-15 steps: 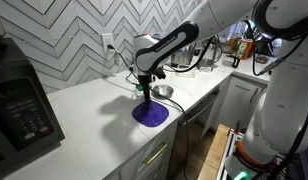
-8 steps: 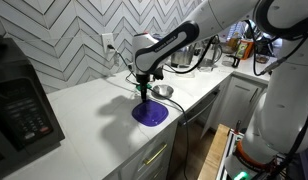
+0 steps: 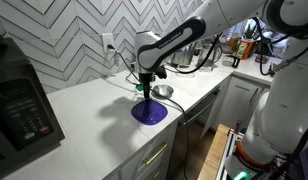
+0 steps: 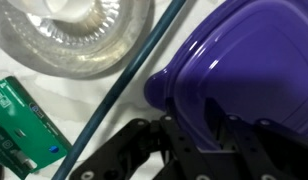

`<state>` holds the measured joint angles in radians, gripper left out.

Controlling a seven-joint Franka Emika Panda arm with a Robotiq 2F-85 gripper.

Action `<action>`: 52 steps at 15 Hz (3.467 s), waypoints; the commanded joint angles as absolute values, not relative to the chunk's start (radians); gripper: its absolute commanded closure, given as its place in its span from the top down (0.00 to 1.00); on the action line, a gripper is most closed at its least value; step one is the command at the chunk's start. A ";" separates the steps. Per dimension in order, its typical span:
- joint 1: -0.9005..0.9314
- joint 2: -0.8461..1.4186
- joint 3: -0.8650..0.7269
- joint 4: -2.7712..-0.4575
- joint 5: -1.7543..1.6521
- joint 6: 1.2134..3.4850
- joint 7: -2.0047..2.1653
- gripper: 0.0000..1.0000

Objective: Put the lid on the container

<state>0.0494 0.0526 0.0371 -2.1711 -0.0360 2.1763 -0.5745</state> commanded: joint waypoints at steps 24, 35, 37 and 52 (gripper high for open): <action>0.015 0.073 0.027 -2.161 -0.010 2.178 -0.606 0.28; 0.008 0.115 0.032 -2.154 -0.026 2.199 -0.584 0.23; 0.009 0.116 0.032 -2.156 -0.032 2.201 -0.580 0.06; 0.017 -0.179 0.016 -2.124 0.223 1.970 -0.747 0.02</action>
